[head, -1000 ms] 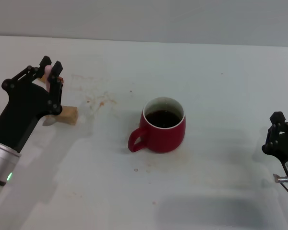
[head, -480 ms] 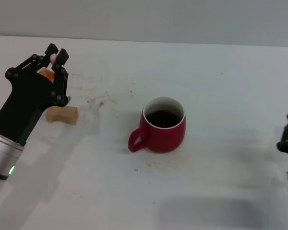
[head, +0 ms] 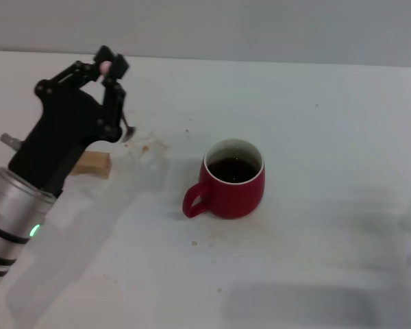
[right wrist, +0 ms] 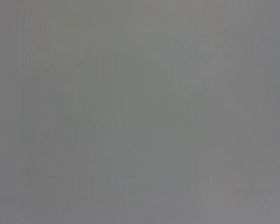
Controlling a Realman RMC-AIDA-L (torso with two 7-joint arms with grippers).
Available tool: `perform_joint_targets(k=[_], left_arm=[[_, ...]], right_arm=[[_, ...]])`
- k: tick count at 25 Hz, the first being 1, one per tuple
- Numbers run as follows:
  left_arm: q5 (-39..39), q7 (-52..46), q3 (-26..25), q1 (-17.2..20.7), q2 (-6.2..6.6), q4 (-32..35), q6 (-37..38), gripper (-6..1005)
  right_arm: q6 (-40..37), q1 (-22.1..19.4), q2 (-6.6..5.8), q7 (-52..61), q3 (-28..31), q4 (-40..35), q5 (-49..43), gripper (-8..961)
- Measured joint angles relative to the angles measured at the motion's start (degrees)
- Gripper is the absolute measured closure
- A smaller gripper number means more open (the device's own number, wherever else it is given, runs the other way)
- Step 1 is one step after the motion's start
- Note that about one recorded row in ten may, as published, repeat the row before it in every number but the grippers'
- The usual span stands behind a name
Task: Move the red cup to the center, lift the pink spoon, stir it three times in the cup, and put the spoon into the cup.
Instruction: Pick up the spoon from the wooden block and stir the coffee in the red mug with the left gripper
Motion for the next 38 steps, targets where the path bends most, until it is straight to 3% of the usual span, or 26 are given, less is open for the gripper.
perform_joint_targets(k=[19, 38], left_arm=[[2.91, -4.5, 7.2, -7.73, -0.65, -0.11, -1.87, 854], [3.09, -5.58, 10.55, -10.38, -0.78, -1.51, -7.27, 854]], right_arm=[[-0.49, -1.56, 0.17, -0.16, 0.02, -0.47, 1.44, 952], [-0.61, -1.77, 0.27, -0.18, -0.14, 0.01, 1.44, 952]])
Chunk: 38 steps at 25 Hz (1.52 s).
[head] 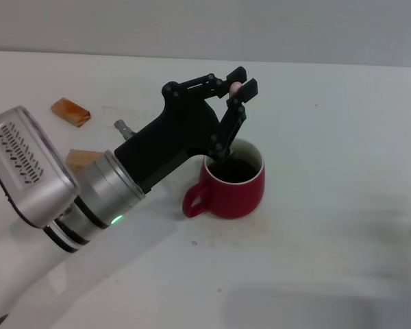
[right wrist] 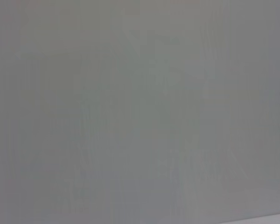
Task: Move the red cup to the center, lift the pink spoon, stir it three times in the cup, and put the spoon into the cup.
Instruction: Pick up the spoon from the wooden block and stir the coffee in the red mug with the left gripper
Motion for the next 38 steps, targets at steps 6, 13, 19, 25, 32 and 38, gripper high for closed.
perform_joint_targets(k=[6, 13, 19, 25, 32, 38], left_arm=[[-0.01, 0.14, 0.11, -0.72, -0.16, -0.04, -2.0, 854], [-0.03, 0.5, 1.28, -0.85, -0.26, -1.26, -6.28, 854], [-0.4, 0.63, 0.57, -1.14, -0.45, -1.58, -10.83, 853], [-0.49, 4.18, 0.1, -2.0, -0.45, -1.59, -13.82, 853], [-0.53, 4.47, 0.36, -3.48, -0.5, -1.59, -16.57, 853], [-0.54, 4.2, 0.57, -4.55, -0.53, -2.75, -21.6, 853]], right_arm=[[-0.35, -0.01, 0.0, 0.0, -0.18, 0.05, 0.0, 952], [-2.0, -0.73, -0.03, 0.0, -0.48, 0.29, 0.0, 952], [-2.17, -1.26, -0.14, 0.0, -0.65, 0.96, -0.36, 953], [-3.2, -1.83, -0.18, 0.0, -1.38, 1.17, -0.48, 953], [-3.79, -2.15, -0.18, 0.0, -1.51, 1.28, -0.48, 952], [-4.45, -2.74, -0.19, 0.0, -1.6, 1.44, -0.62, 952]])
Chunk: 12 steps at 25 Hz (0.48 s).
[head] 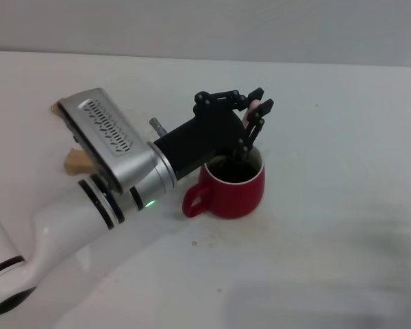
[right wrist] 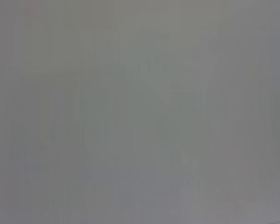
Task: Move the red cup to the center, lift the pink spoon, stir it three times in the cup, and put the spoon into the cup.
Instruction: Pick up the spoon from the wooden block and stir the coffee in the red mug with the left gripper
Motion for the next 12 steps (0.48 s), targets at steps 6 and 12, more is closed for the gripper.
perform_joint_targets(k=[6, 12], left_arm=[[0.01, -0.32, 0.45, -0.49, 0.0, -0.47, -1.65, 853], [0.07, -0.29, 4.55, -1.22, 0.0, -1.89, -1.72, 853]], right_arm=[[-0.69, -0.34, 0.01, 0.0, -0.59, 0.06, -0.06, 953], [-0.71, -0.12, -0.03, 0.0, -0.76, 0.06, -0.06, 954]])
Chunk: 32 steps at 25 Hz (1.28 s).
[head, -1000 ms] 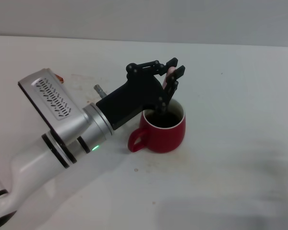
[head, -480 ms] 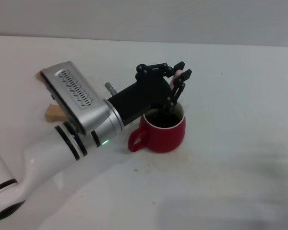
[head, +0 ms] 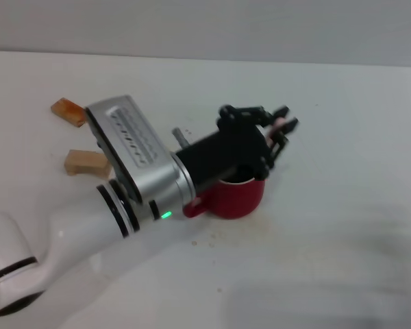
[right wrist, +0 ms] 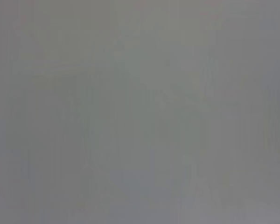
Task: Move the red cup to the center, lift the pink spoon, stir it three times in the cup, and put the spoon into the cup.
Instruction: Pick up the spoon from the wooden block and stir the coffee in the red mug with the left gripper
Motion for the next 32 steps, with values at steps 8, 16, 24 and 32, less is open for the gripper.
perform_joint_targets(k=[8, 16, 24, 32], left_arm=[[-0.01, 0.99, 1.46, 3.31, 0.16, -2.77, 0.42, 853], [0.02, 3.57, -4.73, 7.45, 0.68, -1.88, 0.38, 853], [0.02, 3.16, -5.17, 3.92, 0.24, -0.66, 0.04, 854], [0.02, 2.87, -0.57, 1.95, -0.01, -3.4, -0.12, 854]], right_arm=[[0.0, 0.41, -0.05, 0.0, -0.65, 0.0, 0.0, 953], [0.17, 0.46, -0.05, 0.0, -0.65, 0.0, 0.0, 953], [0.11, 0.56, -0.13, 0.0, -0.64, -0.01, 0.26, 953], [0.27, 0.57, -0.14, 0.0, -0.64, -0.08, 0.39, 952]])
